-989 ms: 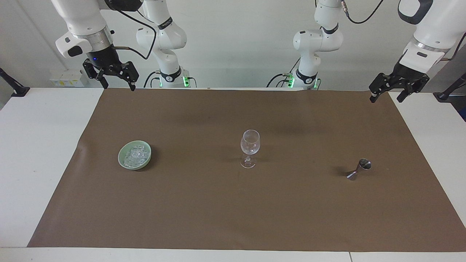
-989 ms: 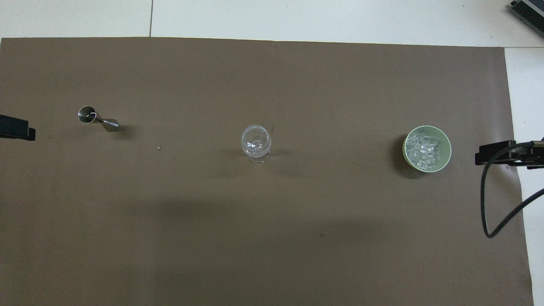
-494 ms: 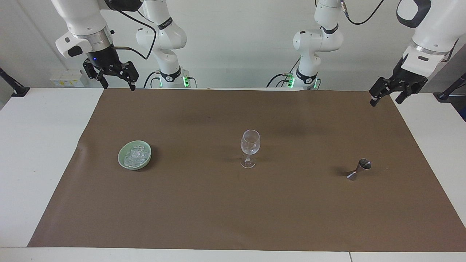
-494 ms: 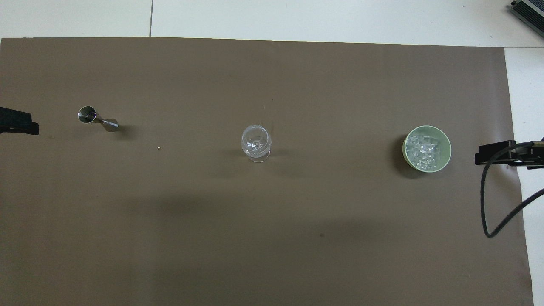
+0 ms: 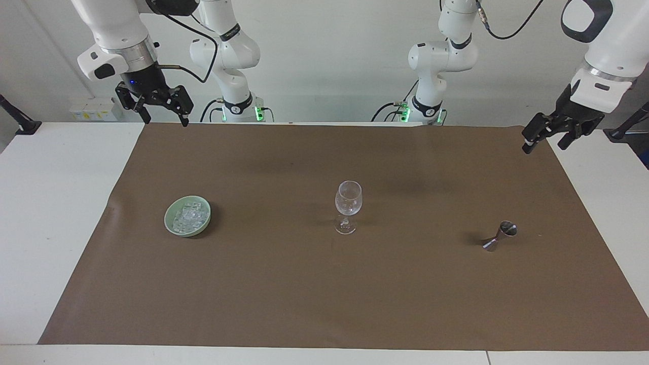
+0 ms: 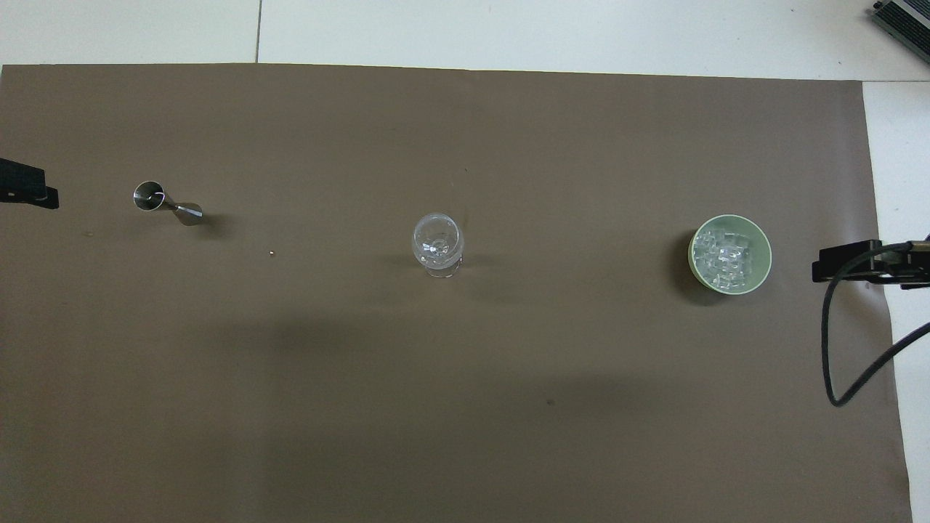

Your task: Pour wine and add ice with both arms

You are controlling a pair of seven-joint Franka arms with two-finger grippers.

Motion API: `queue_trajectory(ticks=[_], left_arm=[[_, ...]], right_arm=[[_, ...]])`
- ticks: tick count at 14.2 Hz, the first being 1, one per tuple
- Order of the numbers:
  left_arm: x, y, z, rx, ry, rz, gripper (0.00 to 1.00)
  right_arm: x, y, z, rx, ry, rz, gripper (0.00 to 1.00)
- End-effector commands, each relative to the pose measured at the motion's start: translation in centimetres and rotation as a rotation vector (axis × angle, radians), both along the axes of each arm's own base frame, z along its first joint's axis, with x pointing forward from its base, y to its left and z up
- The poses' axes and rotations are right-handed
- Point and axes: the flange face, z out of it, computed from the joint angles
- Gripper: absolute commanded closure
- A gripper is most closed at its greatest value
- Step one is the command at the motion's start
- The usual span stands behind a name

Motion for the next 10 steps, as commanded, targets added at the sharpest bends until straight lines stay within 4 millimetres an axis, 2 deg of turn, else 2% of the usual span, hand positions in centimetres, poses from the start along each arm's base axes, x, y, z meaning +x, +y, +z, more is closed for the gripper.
queue_trajectory(ticks=[1, 3, 7, 9, 10], left_arm=[[3.3, 2.3, -0.5, -0.053, 0.052, 0.054, 0.0], [4.5, 4.6, -2.1, -0.098, 0.074, 0.1, 0.0], [6.3, 5.8, -5.0, -0.188, 0.126, 0.306, 0.0], [7.2, 7.7, -6.7, -0.298, 0.169, 0.533, 0.0], [7.5, 8.3, -7.0, -0.353, 0.178, 0.63, 0.0]], right_arm=[[-0.8, 0.1, 0.3, 0.002, 0.004, -0.014, 0.0], [-0.8, 0.1, 0.3, 0.002, 0.004, -0.014, 0.0], [-0.8, 0.1, 0.3, 0.002, 0.004, -0.014, 0.0], [-0.8, 0.1, 0.3, 0.002, 0.004, -0.014, 0.0], [-0.8, 0.1, 0.3, 0.002, 0.004, -0.014, 0.0]])
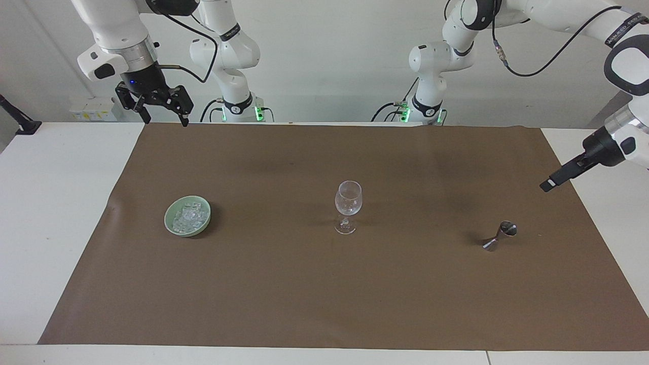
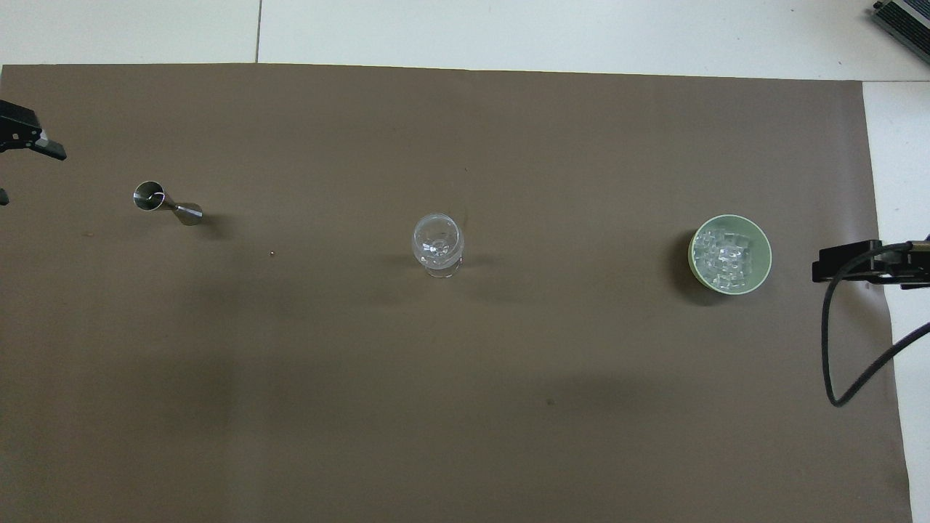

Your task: Pour wine and add ice with both arms

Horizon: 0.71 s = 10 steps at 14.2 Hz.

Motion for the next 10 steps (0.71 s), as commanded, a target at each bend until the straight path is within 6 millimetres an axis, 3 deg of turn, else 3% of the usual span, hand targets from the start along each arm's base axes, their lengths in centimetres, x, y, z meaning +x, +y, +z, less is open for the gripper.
queue_trajectory(ticks=[1, 3, 4, 10], left_arm=[[1.0, 2.4, -0.3, -0.123, 0.038, 0.234, 0.0], [1.1, 3.0, -1.5, -0.207, 0.073, 0.313, 0.0], [1.4, 4.5, -2.5, -0.243, 0.099, 0.402, 0.0], [4.1, 6.4, -8.6, -0.434, 0.229, 0.688, 0.0]], right_arm=[[-0.8, 0.1, 0.3, 0.002, 0.004, -0.014, 0.0], [-0.8, 0.1, 0.3, 0.002, 0.004, -0.014, 0.0], [-0.8, 0.1, 0.3, 0.002, 0.004, -0.014, 0.0], [-0.8, 0.1, 0.3, 0.002, 0.004, -0.014, 0.0]])
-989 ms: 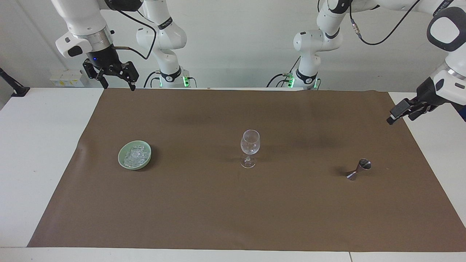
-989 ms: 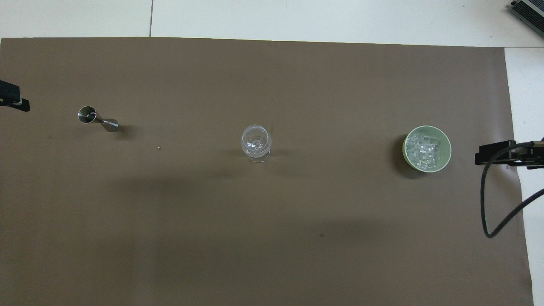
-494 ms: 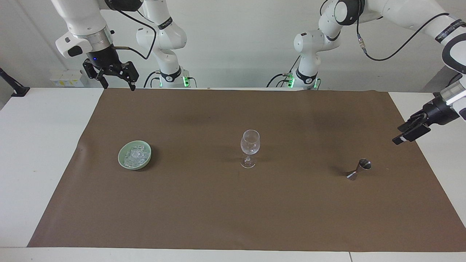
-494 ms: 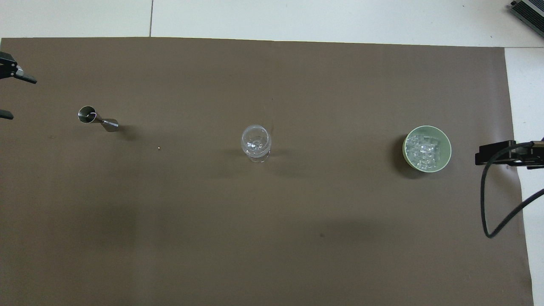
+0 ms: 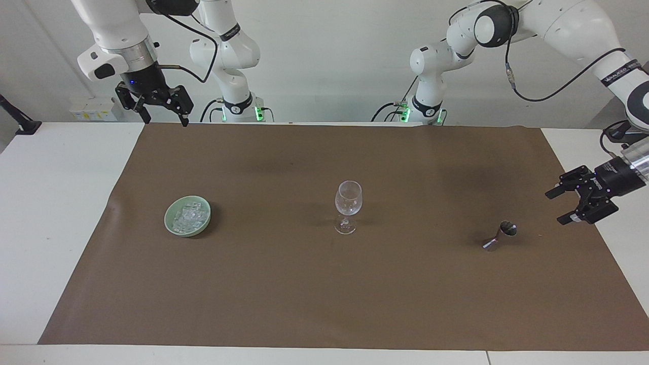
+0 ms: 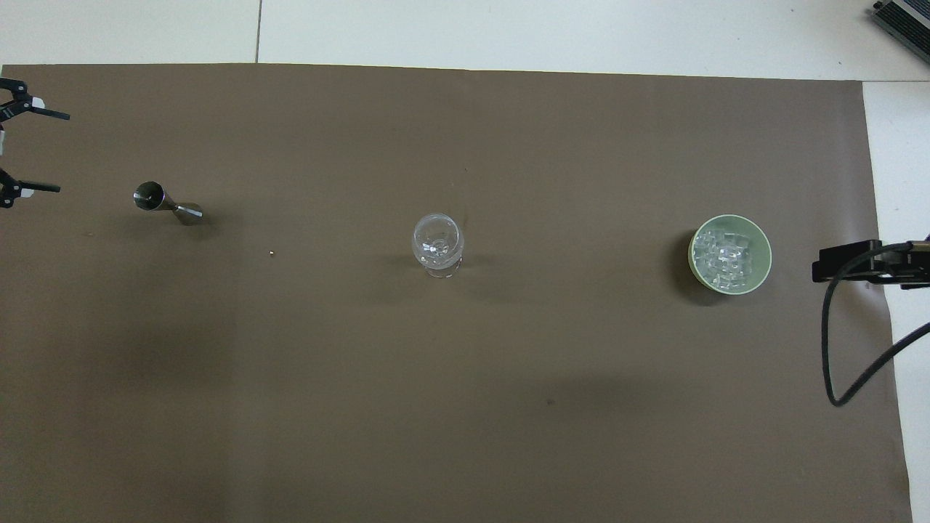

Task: Pour wine and add ice with both arms
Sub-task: 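Reach the left gripper toward the silver jigger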

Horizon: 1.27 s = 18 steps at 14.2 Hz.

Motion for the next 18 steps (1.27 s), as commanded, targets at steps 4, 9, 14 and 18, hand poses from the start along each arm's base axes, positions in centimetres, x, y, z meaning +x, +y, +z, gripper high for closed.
queue_trajectory(ticks=[4, 9, 14, 18], left_arm=[[1.0, 2.8, -3.2, -0.189, 0.075, 0.2, 0.0], [1.1, 3.8, -7.8, -0.236, 0.154, 0.278, 0.0], [0.7, 4.0, -10.8, -0.237, 0.174, 0.297, 0.0], [-0.1, 5.6, -14.3, -0.28, 0.215, 0.305, 0.0]], right_arm=[[-0.8, 0.1, 0.3, 0.002, 0.004, -0.014, 0.0], [-0.8, 0.1, 0.3, 0.002, 0.004, -0.014, 0.0], [-0.8, 0.1, 0.3, 0.002, 0.004, -0.014, 0.0], [-0.8, 0.1, 0.3, 0.002, 0.004, -0.014, 0.0]])
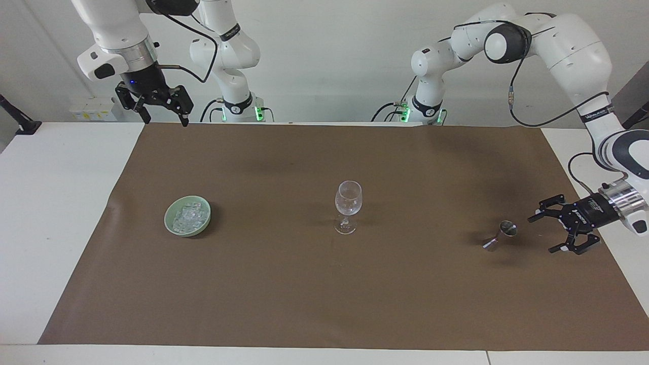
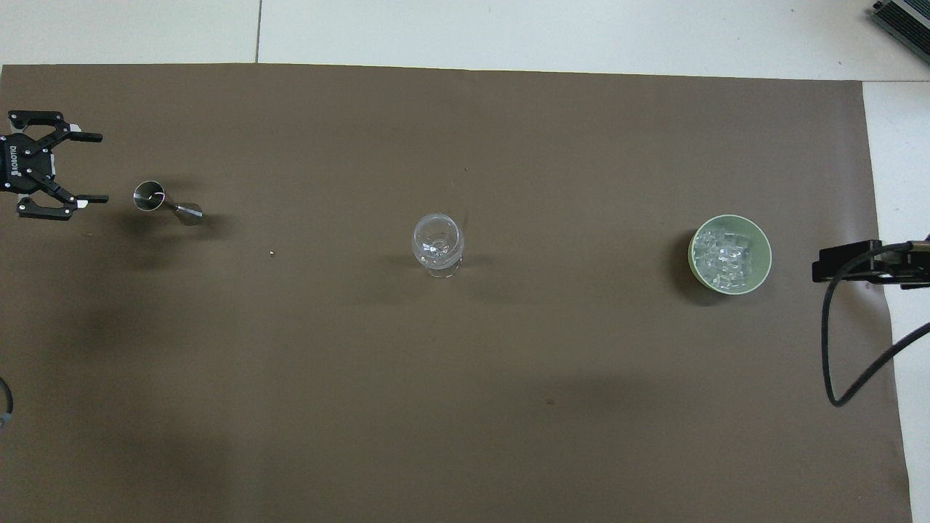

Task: Pour wine and add ice with both arms
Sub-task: 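Reach the left gripper toward the silver jigger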

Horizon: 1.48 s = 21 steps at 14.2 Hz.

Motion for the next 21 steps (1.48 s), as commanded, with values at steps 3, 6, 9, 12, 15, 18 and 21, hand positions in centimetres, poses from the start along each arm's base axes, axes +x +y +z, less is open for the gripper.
queue_trajectory(ticks=[3, 6, 9, 12, 15, 18, 21], left_arm=[[-1.5, 0.3, -4.0, -0.101, 0.009, 0.02, 0.0], [-2.9, -0.2, -7.3, -0.169, -0.015, 0.036, 0.0], [-4.5, -0.7, -10.1, -0.209, -0.007, 0.093, 0.0], [-5.7, -0.7, -11.9, -0.282, 0.001, 0.165, 0.0], [-6.4, -0.9, -12.6, -0.293, -0.002, 0.177, 0.0], [-8.0, -2.0, -13.3, -0.341, -0.055, 0.175, 0.0], [-8.8, -2.4, -13.7, -0.373, -0.08, 0.187, 0.0]], right_arm=[[-0.8, 0.1, 0.3, 0.002, 0.004, -0.014, 0.0], [-0.8, 0.1, 0.3, 0.002, 0.004, -0.014, 0.0], [-0.8, 0.1, 0.3, 0.002, 0.004, -0.014, 0.0], [-0.8, 0.1, 0.3, 0.002, 0.004, -0.014, 0.0], [-0.8, 0.1, 0.3, 0.002, 0.004, -0.014, 0.0], [-0.8, 0.1, 0.3, 0.002, 0.004, -0.014, 0.0], [-0.8, 0.1, 0.3, 0.002, 0.004, -0.014, 0.0]])
